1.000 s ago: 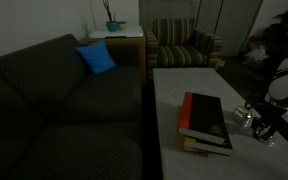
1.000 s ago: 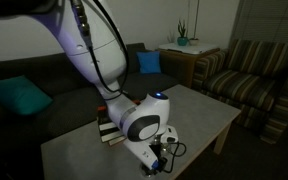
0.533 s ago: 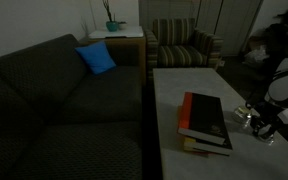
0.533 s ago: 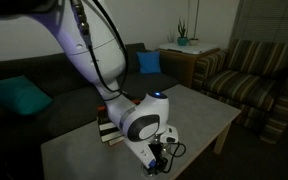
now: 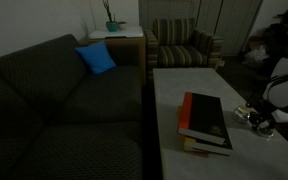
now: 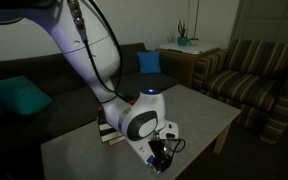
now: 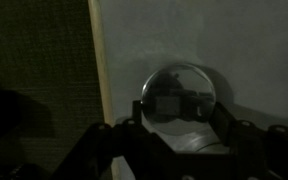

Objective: Pick the lid and put it on top of the bottle

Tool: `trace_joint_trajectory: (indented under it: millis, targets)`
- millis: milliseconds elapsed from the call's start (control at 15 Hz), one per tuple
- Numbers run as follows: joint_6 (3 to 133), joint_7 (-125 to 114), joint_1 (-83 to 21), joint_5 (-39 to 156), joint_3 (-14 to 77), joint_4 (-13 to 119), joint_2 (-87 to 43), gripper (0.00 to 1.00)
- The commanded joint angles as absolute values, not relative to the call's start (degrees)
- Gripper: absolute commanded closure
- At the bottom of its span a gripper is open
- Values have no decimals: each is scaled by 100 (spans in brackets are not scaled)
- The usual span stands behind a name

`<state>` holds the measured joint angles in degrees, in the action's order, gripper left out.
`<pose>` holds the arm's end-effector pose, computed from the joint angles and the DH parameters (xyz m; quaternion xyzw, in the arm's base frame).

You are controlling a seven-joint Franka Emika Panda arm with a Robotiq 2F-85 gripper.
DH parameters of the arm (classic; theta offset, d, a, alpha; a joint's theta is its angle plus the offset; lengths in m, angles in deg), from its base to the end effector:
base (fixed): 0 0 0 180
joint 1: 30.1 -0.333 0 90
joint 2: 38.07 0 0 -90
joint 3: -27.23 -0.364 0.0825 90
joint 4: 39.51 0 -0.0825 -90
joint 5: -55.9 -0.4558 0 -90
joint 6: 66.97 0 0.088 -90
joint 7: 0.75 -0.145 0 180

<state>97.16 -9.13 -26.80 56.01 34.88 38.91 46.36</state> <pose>0.6680 -0.1269 -0.2621 0.9920 -0.1063 0.0140 0.0662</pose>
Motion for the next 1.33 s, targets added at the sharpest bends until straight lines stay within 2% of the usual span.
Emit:
trace_joint_trajectory:
  millis: [0,667,1267]
  targets:
    - [10017,-1212,-3016,5568,3811,4073,4636,57]
    - [10299,-2536,-4021,5460,4739,4652,4642,57]
    - [11388,-2224,-3973,5338,4648,5103,4512,57]
